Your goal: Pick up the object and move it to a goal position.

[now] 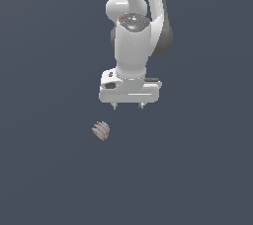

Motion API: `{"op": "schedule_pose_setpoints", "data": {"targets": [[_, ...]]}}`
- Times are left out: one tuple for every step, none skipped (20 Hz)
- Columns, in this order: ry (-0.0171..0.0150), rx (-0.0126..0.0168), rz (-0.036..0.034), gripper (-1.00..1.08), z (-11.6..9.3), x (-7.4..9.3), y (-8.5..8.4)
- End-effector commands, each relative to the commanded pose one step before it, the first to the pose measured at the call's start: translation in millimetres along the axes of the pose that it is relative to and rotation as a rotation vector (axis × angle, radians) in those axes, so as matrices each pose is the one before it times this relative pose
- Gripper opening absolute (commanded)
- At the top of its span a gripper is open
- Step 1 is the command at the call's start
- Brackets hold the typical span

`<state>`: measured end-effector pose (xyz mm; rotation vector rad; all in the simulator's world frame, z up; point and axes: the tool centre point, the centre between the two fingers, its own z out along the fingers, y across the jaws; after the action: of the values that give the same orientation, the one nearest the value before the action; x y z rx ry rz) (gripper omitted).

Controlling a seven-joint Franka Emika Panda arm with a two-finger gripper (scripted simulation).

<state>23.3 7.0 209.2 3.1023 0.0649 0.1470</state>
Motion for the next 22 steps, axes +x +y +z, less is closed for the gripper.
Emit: {"op": "schedule_pose_setpoints", "data": {"targets": [[-0.00037,-0.00059,0.00039,1.0,0.29,-0.06,0.36],[-0.00104,0.00022,-0.00197,1.0,0.61,-0.18,0.42],[-0.0009,0.00012,-0.0033,1.0,0.64,-0.04,0.5],[-0.00074,0.00001,-0.00455,1.0,0.65,0.07,0.62],[-0.00065,-0.00007,-0.00578,1.0,0.69,0.16,0.73],[-0.00061,-0.00013,-0.00695,1.0,0.75,0.23,0.87],[-0.00064,-0.00016,-0.00808,1.0,0.84,0.28,1.0],[-0.00079,-0.00015,-0.0091,1.0,0.98,0.28,1.13],[-0.00106,-0.00007,-0.01006,1.0,1.18,0.24,1.3],[-0.00134,0.00002,-0.01106,1.0,1.38,0.2,1.45],[-0.00153,0.00008,-0.01206,1.0,1.54,0.17,1.6],[-0.0016,0.00011,-0.01318,1.0,1.66,0.18,1.73],[-0.00165,0.00013,-0.01431,1.0,1.76,0.19,1.89],[-0.00174,0.00018,-0.0154,1.0,1.88,0.17,2.03],[-0.00188,0.00027,-0.01648,1.0,2.04,0.13,2.18],[-0.00201,0.00037,-0.01755,1.0,2.18,0.08,2.33],[-0.00211,0.00047,-0.01865,1.0,2.32,0.03,2.49],[-0.00221,0.00059,-0.01976,1.0,2.46,-0.03,2.63],[-0.0023,0.00072,-0.02084,1.0,2.61,-0.11,2.78],[-0.00235,0.00086,-0.02169,1.0,2.72,-0.19,2.89],[-0.00232,0.00097,-0.02174,1.0,2.73,-0.28,2.89],[-0.00226,0.00107,-0.0217,1.0,2.73,-0.36,2.9]]}}
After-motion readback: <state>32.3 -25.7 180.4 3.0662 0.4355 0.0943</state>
